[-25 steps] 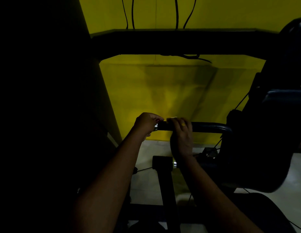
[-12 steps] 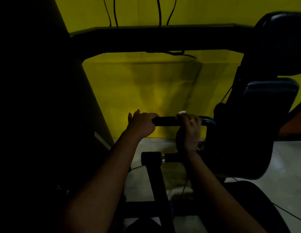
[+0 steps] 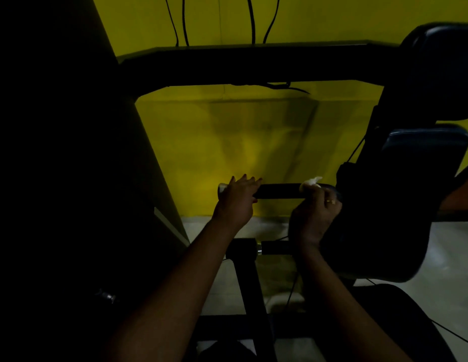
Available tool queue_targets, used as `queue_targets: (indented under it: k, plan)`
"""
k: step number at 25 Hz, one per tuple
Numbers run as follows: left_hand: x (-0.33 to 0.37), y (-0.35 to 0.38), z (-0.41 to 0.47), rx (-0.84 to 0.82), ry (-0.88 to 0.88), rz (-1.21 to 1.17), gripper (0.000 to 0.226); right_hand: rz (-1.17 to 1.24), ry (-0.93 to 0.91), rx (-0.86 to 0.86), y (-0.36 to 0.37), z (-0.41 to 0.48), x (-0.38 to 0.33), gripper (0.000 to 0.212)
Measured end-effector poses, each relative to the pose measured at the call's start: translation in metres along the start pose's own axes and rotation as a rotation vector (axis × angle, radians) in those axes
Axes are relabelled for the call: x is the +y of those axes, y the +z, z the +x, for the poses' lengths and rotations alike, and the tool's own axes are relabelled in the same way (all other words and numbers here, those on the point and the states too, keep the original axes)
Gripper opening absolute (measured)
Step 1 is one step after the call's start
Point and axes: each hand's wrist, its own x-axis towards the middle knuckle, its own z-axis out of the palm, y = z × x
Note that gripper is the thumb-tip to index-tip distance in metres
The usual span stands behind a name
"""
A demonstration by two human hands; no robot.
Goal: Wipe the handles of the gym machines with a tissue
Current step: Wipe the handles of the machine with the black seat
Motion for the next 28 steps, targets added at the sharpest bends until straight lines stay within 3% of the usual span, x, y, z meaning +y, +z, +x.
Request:
queue_targets:
  k: [2, 6, 9, 12, 14, 19, 23, 28]
  plan:
    - [0.0, 0.003, -0.001, 0.03, 0.016, -0.07, 0.053, 0.09, 0.079, -0.062, 0.014, -0.013, -0.033, 0.032]
    - [-0.001, 0.008, -0.009, 0.175, 0.02, -0.324, 0.047, 0.276, -0.087, -0.264, 0.015, -0.028, -0.058, 0.032]
    - [0.004, 0.01, -0.024, 0.22, -0.013, -0.444, 0.043, 0.314, -0.083, -0.372, 0.003, -0.017, -0.05, 0.033]
    - [0.013, 0.014, -0.049, 0.322, -0.1, -0.582, 0.038, 0.671, 0.295, -0.651, -0.017, -0.021, -0.043, 0.015]
    - [0.021, 0.017, -0.071, 0.36, -0.217, -0.797, 0.031, 0.89, 0.483, -0.738, -0.033, -0.033, -0.042, 0.011]
    - [0.034, 0.015, -0.132, 0.425, -0.446, -1.226, 0.015, 1.068, 0.624, -0.905, -0.074, -0.065, -0.052, 0.013]
    - [0.043, 0.0, -0.189, 0.552, -0.593, -1.289, 0.023, 1.127, 0.601, -1.032, -0.103, -0.096, -0.074, 0.012]
    - [0.055, -0.021, -0.257, 0.609, -0.655, -1.209, 0.009, 1.147, 0.478, -1.181, -0.144, -0.128, -0.096, 0.019]
